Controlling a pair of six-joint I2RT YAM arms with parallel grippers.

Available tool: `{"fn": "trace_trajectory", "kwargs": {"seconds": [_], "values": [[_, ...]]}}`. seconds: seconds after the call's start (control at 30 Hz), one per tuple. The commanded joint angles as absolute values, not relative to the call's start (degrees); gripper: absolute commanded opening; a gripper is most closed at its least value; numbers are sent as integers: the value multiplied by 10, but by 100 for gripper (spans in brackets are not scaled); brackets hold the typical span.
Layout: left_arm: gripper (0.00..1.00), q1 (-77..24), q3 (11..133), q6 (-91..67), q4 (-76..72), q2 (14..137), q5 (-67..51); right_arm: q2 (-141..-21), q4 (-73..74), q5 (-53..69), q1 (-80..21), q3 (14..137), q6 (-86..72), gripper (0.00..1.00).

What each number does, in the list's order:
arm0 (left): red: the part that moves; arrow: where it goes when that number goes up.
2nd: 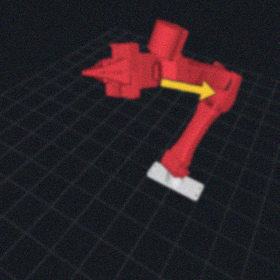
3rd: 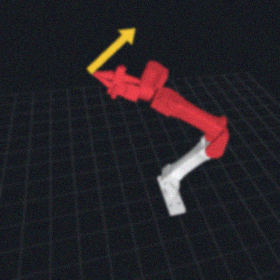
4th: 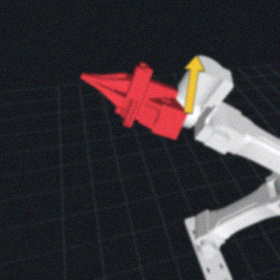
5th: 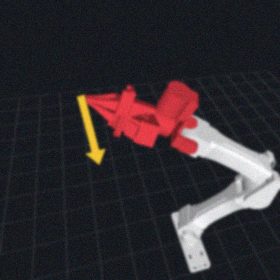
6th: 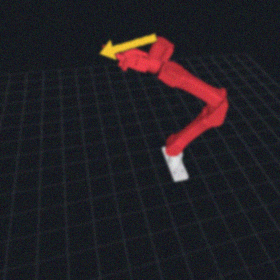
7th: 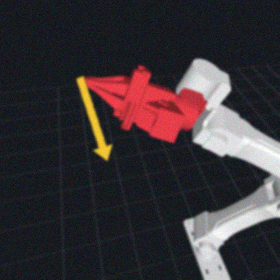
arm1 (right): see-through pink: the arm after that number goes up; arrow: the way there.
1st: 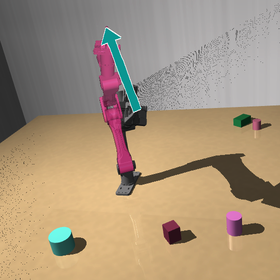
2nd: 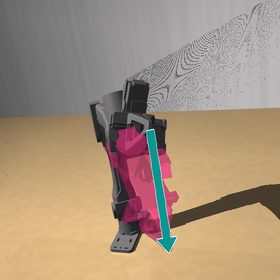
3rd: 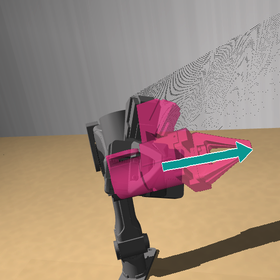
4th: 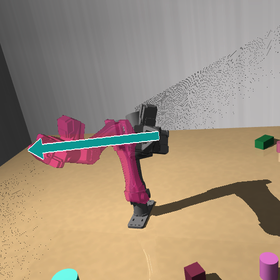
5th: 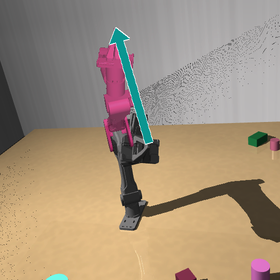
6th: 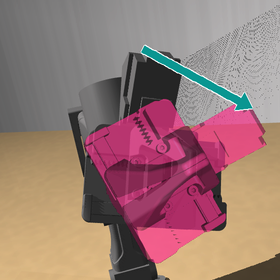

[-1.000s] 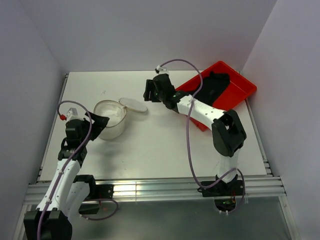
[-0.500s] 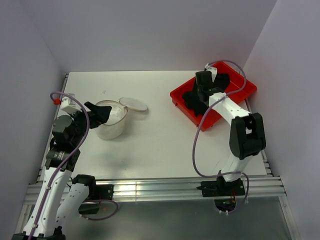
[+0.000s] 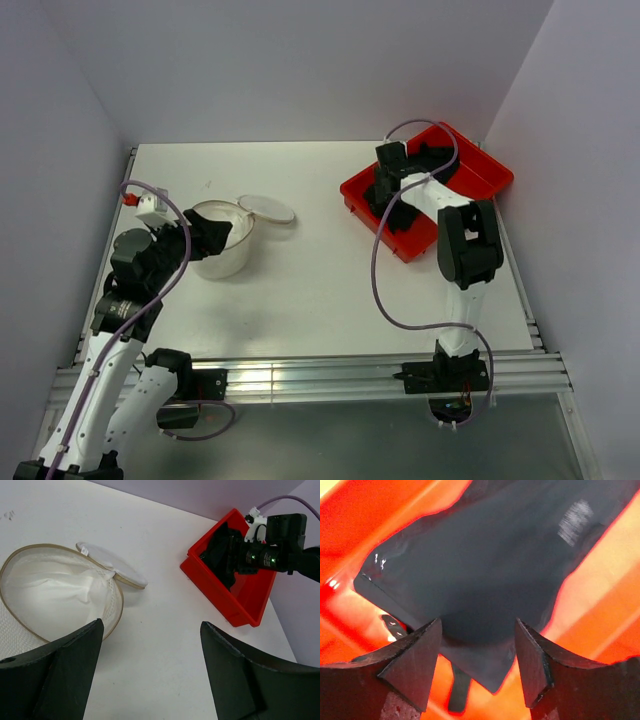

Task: Place the bra in the laundry bag and zip it closed

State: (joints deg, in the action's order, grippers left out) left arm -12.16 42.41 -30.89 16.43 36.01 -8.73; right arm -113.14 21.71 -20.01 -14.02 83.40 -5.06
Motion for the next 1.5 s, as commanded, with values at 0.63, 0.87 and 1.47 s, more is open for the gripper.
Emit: {"fn": "trace_trajectory", "kwargs": {"seconds": [0.63,0.87,1.47], "values": [[81,-123,427,-297,153,365,-98,-1023,126,-225,-99,787,-195,27],[81,-126,428,-294,154,360,-102,-1056,123,-133,-12,775,-285,50],[80,-125,430,-289,161,359,-93,-1187,88,63,79,808,-433,49]]}}
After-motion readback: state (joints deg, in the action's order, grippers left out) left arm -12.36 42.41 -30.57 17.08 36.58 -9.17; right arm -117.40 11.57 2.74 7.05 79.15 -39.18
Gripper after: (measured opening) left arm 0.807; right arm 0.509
